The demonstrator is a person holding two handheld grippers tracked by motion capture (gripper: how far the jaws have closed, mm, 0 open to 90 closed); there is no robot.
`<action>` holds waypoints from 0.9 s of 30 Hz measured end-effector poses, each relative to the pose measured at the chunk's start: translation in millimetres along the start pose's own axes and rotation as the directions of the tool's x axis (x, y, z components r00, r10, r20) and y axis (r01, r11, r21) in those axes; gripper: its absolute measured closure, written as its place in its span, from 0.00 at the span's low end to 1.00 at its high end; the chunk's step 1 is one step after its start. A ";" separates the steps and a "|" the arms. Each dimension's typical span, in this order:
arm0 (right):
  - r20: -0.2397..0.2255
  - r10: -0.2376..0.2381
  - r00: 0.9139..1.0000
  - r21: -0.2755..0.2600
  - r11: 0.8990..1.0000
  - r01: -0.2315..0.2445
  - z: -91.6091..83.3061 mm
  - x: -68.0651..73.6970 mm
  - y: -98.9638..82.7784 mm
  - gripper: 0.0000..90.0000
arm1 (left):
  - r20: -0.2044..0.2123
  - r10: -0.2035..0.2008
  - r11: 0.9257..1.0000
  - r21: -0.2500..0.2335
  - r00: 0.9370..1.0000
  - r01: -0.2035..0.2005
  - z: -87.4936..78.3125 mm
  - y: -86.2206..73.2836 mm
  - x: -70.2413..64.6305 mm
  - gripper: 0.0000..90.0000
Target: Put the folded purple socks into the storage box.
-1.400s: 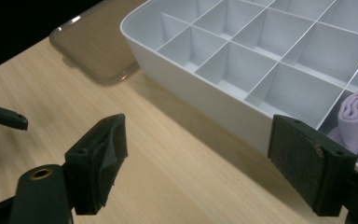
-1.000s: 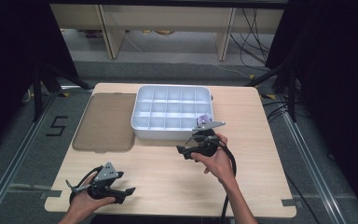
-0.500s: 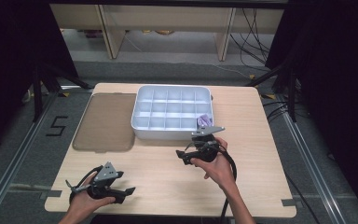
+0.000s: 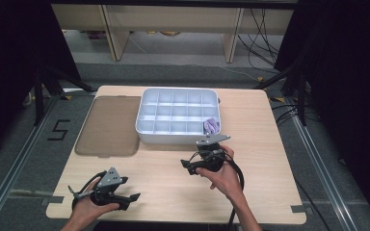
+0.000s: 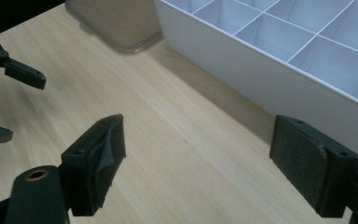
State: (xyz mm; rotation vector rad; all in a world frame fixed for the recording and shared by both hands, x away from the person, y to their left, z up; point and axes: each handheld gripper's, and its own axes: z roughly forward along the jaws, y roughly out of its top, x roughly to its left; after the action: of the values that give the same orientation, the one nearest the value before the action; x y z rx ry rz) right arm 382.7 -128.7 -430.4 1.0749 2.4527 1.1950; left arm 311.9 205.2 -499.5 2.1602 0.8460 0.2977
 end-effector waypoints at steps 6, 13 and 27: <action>-0.006 -0.003 1.000 0.010 1.000 0.004 1.9 5.1 -5.1 0.21 | 0.002 0.000 1.000 -0.001 1.000 0.000 0.2 -0.2 0.1 0.26; -0.007 -0.023 1.000 0.017 1.000 0.023 2.2 6.7 -9.1 0.21 | 0.002 -0.002 1.000 -0.003 1.000 0.002 0.1 -0.3 -0.1 0.26; -0.008 -0.014 1.000 0.023 1.000 0.014 1.5 7.7 -22.0 0.21 | 0.011 -0.005 1.000 -0.002 1.000 0.005 0.4 -0.4 -0.8 0.26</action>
State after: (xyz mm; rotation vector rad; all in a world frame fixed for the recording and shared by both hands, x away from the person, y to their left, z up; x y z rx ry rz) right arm 366.5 -131.5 -446.9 1.0589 2.4814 1.1725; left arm 311.3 204.6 -500.0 2.1555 0.8439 0.2845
